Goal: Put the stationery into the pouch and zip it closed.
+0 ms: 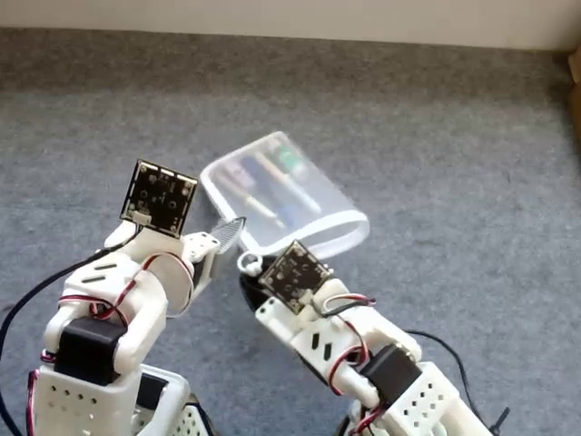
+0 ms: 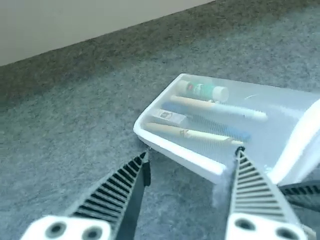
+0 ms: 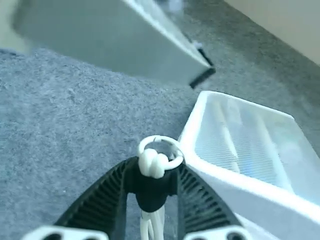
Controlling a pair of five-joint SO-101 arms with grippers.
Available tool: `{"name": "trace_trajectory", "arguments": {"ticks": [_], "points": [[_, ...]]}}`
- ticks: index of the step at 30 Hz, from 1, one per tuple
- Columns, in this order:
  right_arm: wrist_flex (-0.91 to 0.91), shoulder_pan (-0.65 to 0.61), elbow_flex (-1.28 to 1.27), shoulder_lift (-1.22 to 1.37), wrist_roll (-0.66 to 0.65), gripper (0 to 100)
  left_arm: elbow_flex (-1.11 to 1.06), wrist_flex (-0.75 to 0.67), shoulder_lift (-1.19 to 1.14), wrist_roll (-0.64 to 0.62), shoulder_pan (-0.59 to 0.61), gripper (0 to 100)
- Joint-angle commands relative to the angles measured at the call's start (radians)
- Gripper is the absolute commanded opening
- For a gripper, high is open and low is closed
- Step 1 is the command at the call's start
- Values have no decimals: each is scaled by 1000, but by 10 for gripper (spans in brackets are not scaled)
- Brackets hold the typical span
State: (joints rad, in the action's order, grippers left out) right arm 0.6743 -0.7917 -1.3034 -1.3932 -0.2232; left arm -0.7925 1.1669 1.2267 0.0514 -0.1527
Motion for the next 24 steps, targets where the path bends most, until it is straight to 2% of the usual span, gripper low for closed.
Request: {"name": "trace_trajectory", "arguments": {"ticks": [1, 5, 10, 13, 18, 20, 24], "points": [[31, 73, 110, -28, -3, 5, 10, 3, 13, 55, 59, 252], [137, 82, 200, -28, -3, 5, 8, 8, 13, 57, 73, 252], [226, 82, 278, -28, -2, 5, -45, 17, 39, 157, 65, 252], [228, 82, 283, -28, -2, 5, -114, 15, 128, 190, 58, 254], [228, 82, 288, -28, 34, 5, -243, 15, 355, 256, -50, 255], [229, 82, 288, -28, 78, 5, -285, 15, 432, 259, -71, 256], [248, 79, 291, -28, 83, 5, -329, 15, 515, 261, -81, 257]]}}
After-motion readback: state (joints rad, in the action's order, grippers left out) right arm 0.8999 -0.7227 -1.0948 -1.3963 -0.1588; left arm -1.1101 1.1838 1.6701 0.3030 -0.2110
